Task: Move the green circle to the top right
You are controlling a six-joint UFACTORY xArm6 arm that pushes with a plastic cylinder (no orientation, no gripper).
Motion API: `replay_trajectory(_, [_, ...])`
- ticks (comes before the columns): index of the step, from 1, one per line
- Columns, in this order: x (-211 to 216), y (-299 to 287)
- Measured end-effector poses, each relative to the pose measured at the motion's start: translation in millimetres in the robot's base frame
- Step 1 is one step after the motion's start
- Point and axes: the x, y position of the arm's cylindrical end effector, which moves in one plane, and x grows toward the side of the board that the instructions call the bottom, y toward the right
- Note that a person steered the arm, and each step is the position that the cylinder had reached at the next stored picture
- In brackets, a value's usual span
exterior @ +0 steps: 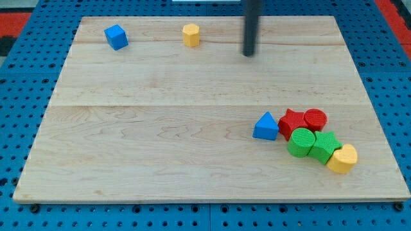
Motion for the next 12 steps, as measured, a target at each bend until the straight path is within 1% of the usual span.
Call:
replay_trajectory(1, [83.8, 113.2])
replay_trajectory(2, [164.3, 162.4])
replay_trajectory(3, [213.6, 101.5])
replay_trajectory(4, [224.4, 27.8])
replay_trajectory(5, [218.7, -35.5])
replay_trajectory(6, [209.8, -8.2])
replay_trajectory(7, [187.3, 40.2])
replay_trajectory(8, [165.6, 32.7])
replay_trajectory(9, [196.8, -25.9])
replay_trajectory(10, [176.5, -105.0])
replay_trajectory(11, [159.9, -108.2])
replay_trajectory(12, [135.1, -165.7])
